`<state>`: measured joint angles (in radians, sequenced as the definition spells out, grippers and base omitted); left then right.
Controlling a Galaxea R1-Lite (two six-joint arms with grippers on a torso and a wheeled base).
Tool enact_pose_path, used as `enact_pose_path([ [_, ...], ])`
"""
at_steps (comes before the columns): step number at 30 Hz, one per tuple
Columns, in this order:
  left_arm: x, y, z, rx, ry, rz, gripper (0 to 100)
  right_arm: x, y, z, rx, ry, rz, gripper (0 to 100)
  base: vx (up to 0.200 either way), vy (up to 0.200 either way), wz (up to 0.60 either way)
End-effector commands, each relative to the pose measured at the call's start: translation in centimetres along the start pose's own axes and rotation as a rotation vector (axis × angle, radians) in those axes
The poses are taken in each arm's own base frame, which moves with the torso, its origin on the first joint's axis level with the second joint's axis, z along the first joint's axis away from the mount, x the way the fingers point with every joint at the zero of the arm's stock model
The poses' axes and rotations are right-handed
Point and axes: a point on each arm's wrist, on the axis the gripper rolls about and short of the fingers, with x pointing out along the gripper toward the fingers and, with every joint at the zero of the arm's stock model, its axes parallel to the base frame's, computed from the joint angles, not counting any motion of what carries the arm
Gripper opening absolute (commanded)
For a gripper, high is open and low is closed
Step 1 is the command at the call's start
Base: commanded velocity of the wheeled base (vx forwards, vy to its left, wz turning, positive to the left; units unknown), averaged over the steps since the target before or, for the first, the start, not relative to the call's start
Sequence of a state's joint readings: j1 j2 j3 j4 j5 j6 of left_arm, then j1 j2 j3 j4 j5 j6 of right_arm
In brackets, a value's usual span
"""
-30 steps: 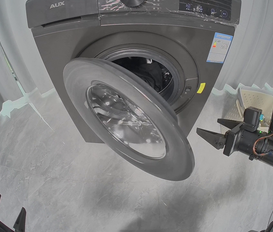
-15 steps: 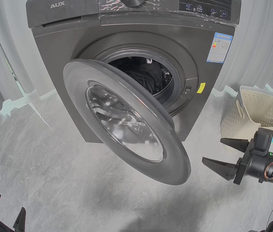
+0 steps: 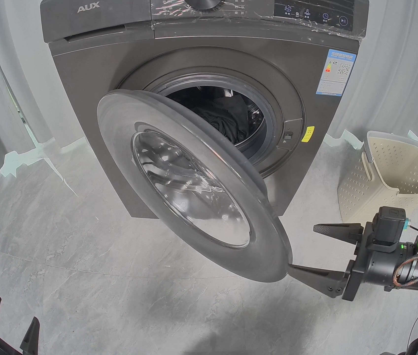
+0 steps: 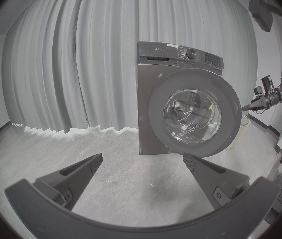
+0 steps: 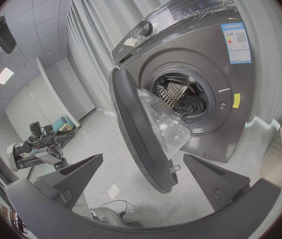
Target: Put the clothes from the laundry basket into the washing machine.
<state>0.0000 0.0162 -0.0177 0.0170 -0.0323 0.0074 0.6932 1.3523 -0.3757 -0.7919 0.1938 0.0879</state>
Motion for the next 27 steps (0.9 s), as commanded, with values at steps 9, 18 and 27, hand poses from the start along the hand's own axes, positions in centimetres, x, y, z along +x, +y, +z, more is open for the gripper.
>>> enact_pose_path([
  [9,0.0,0.0,-0.3,0.000,-0.002,0.000,100,3.5,-4.2,1.8,0.004,-0.073,-0.185,100,0.000,0.000,0.00],
  [18,0.0,0.0,-0.3,0.000,-0.002,0.000,100,0.4,-10.2,3.8,-0.018,-0.154,-0.439,100,0.000,0.000,0.00],
  [27,0.0,0.0,-0.3,-0.001,-0.002,0.000,100,-0.5,-6.4,0.7,-0.005,-0.067,-0.304,100,0.067,0.000,0.00],
])
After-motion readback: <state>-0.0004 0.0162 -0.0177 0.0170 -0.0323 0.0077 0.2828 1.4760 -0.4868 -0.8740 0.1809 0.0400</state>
